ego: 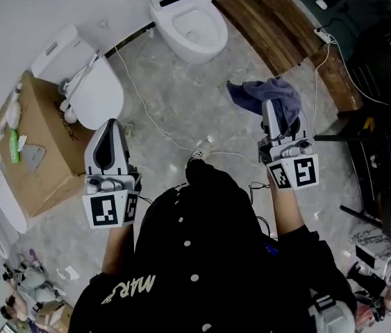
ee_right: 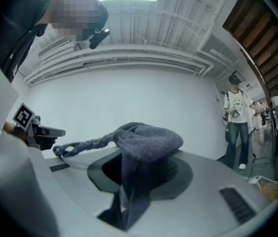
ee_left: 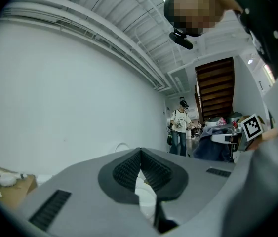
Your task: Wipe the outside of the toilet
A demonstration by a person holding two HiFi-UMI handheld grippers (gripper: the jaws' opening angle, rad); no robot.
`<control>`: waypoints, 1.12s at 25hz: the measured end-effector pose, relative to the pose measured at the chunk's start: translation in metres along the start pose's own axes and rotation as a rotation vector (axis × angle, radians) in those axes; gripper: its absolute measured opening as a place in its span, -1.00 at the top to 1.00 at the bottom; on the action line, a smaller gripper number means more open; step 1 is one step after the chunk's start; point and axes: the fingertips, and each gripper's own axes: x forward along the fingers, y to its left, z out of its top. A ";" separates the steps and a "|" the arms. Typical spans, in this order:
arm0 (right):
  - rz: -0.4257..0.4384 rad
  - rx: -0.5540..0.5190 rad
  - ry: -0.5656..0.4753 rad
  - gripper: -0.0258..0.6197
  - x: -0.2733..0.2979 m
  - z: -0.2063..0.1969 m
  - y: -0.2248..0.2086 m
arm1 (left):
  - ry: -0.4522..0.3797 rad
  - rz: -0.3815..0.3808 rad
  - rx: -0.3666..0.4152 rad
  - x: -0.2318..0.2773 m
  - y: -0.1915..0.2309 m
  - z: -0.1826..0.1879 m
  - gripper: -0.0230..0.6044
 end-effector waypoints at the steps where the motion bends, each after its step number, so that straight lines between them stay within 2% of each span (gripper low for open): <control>1: 0.001 0.001 0.001 0.59 0.007 -0.001 -0.004 | 0.002 0.002 0.000 0.008 0.002 0.000 0.90; 9: -0.002 -0.012 0.006 0.59 0.045 -0.008 -0.040 | -0.002 -0.008 0.003 0.068 -0.001 -0.001 0.89; 18: 0.014 -0.026 0.027 0.59 0.057 -0.016 -0.054 | 0.021 -0.024 -0.019 0.088 -0.009 -0.017 0.90; 28: -0.019 -0.023 0.006 0.59 0.066 -0.015 -0.074 | 0.009 -0.104 -0.004 0.130 -0.024 -0.015 0.90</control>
